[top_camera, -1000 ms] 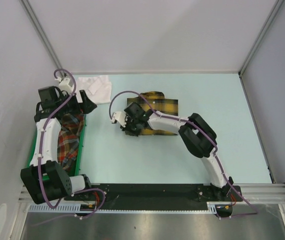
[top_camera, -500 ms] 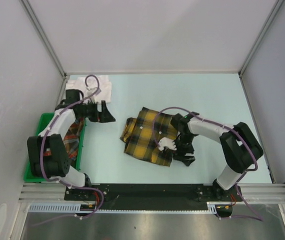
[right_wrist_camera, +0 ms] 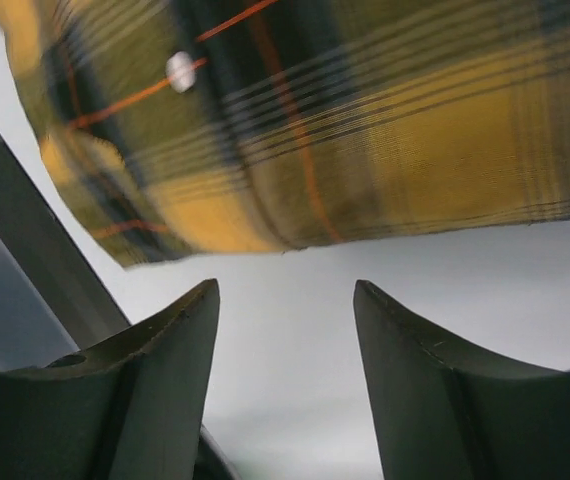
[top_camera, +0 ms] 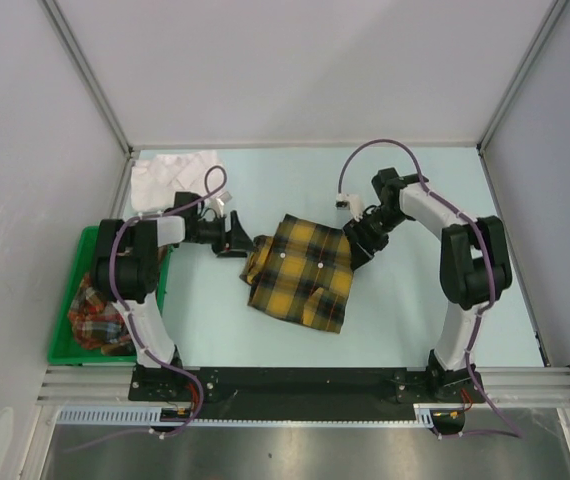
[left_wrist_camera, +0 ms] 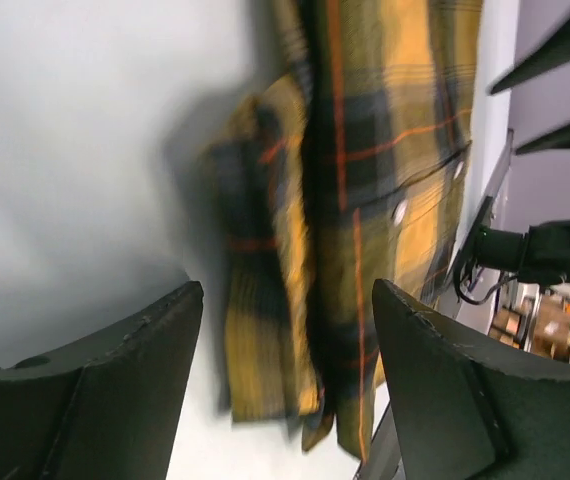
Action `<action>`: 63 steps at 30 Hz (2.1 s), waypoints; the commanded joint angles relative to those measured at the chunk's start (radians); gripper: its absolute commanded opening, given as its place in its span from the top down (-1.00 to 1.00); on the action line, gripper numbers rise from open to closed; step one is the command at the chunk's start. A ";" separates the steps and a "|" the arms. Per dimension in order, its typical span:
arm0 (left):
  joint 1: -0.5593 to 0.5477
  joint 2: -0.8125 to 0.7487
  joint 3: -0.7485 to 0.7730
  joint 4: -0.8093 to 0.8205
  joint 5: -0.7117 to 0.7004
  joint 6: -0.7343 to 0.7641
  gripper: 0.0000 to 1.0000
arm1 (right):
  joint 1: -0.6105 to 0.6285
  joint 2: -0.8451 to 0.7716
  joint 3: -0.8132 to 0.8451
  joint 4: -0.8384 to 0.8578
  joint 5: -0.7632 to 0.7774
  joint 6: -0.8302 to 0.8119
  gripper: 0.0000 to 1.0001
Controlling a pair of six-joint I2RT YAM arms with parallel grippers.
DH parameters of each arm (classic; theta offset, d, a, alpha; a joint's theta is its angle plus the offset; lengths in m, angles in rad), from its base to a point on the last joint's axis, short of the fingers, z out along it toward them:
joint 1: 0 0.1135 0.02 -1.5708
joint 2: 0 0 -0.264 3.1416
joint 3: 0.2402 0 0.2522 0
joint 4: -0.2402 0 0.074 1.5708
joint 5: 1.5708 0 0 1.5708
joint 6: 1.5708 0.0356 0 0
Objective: Fold and stack the long sleeve shirts
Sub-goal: Fold the shirt
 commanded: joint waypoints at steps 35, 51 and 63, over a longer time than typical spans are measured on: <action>-0.169 0.032 0.866 -0.742 -0.337 0.271 1.00 | -0.325 -0.005 -0.099 0.360 -0.372 0.702 -0.43; -0.675 0.296 1.304 -1.025 -1.020 0.610 1.00 | -0.371 0.013 -0.483 1.333 -0.459 1.588 -0.69; -0.821 0.422 1.277 -0.819 -0.514 0.225 -0.31 | -0.578 -0.237 -0.699 0.805 -0.457 1.229 -0.78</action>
